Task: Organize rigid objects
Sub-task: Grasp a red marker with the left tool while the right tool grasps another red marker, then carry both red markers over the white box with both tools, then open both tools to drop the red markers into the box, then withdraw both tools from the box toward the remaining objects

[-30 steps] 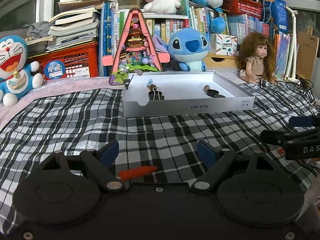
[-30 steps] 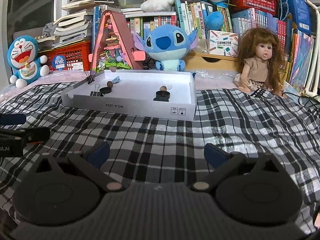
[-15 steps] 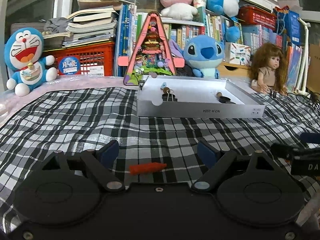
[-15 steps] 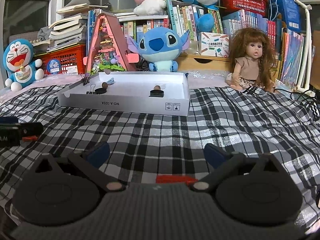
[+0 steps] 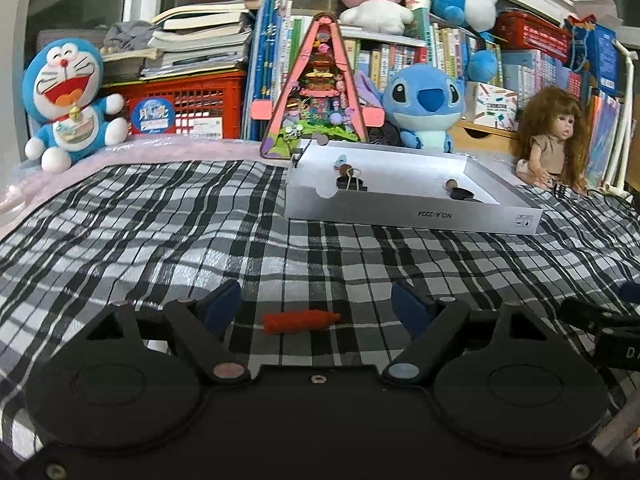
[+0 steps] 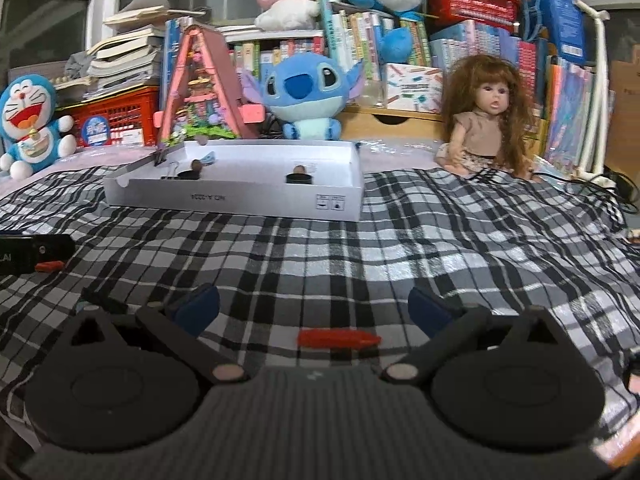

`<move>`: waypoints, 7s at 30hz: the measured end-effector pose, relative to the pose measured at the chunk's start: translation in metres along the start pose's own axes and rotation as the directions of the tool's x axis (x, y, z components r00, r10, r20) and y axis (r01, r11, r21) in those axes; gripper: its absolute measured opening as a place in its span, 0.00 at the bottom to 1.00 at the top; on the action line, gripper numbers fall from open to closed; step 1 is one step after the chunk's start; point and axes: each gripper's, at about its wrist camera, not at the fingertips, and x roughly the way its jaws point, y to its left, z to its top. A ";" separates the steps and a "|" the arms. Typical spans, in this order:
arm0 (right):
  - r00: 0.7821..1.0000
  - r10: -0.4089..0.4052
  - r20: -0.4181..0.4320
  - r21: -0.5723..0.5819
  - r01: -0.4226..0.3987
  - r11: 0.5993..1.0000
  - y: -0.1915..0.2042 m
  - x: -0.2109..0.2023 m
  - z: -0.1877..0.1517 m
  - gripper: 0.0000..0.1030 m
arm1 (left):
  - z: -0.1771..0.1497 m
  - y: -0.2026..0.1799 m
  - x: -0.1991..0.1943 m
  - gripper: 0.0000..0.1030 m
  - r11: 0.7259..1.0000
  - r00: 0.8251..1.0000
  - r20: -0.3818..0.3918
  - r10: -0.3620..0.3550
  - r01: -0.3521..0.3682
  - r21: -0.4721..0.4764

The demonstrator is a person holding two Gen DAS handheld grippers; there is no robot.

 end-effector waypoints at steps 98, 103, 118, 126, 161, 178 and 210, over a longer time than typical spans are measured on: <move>0.994 0.103 -0.042 0.120 -0.097 0.988 0.002 0.073 0.105 0.48 | 0.123 -0.038 0.095 0.41 0.994 0.987 -0.119 -0.111 0.112 0.003; 0.989 0.119 -0.086 0.140 -0.107 0.984 -0.004 0.100 0.128 0.48 | 0.142 -0.037 0.124 0.41 0.991 0.978 -0.156 -0.136 0.135 -0.015; 0.931 0.201 -0.306 0.245 -0.128 0.961 -0.013 0.176 0.146 0.48 | 0.151 -0.041 0.181 0.41 0.969 0.922 -0.300 -0.245 0.238 -0.059; 0.917 0.209 -0.340 0.266 -0.120 0.957 -0.013 0.194 0.148 0.49 | 0.143 -0.057 0.190 0.41 0.967 0.912 -0.325 -0.252 0.253 -0.040; 0.901 0.210 -0.379 0.251 -0.118 0.961 -0.005 0.211 0.148 0.35 | 0.135 -0.062 0.205 0.54 0.978 0.924 -0.334 -0.188 0.206 0.018; 0.921 0.254 -0.296 0.219 -0.193 0.957 -0.010 0.161 0.146 0.45 | 0.136 -0.048 0.147 0.67 0.974 0.946 -0.253 -0.202 0.222 0.053; 0.932 0.313 -0.180 0.029 -0.313 0.949 0.015 0.021 0.059 0.61 | 0.047 -0.017 0.026 0.71 0.971 0.963 -0.207 -0.171 0.201 0.130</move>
